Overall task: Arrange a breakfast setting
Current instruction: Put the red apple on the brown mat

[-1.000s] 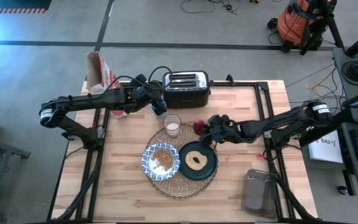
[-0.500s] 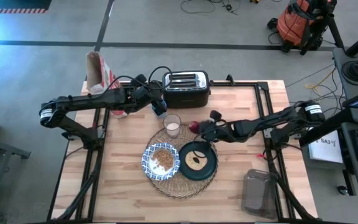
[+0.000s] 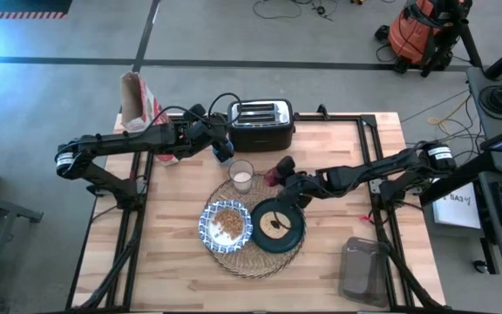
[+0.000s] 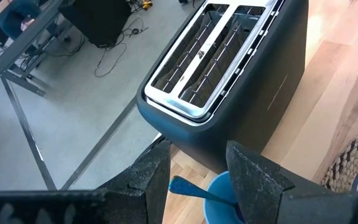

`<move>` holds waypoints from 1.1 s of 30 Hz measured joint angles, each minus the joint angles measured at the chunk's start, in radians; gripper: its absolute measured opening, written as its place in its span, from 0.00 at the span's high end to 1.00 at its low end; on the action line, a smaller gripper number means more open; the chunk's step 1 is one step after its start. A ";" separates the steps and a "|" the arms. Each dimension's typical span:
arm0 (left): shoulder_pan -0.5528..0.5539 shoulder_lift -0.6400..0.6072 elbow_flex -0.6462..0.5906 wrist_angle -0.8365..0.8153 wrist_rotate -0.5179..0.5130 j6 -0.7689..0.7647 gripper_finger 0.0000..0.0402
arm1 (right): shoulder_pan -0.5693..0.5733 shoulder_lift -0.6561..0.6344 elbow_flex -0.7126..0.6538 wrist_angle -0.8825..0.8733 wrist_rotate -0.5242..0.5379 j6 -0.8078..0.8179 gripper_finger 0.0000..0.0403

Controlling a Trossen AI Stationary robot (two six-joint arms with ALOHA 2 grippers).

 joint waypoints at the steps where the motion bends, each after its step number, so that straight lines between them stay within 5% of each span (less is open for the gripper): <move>1: 0.000 0.000 0.000 0.000 0.000 0.000 0.65 | 0.000 0.000 0.000 -0.001 0.000 -0.075 0.78; 8: 0.000 0.000 0.000 0.000 0.000 0.000 0.65 | 0.000 0.000 0.000 -0.002 0.023 -0.583 0.78; 13: 0.000 0.000 0.000 0.000 0.000 -0.001 0.65 | -0.001 0.009 0.000 -0.003 0.162 -0.855 0.78; 23: 0.000 0.000 0.000 0.000 0.001 -0.013 0.65 | 0.000 0.138 -0.001 0.001 0.228 -0.948 0.79; 33: 0.000 0.000 0.000 0.000 0.001 -0.019 0.65 | 0.022 0.268 0.042 0.008 0.404 -0.987 0.79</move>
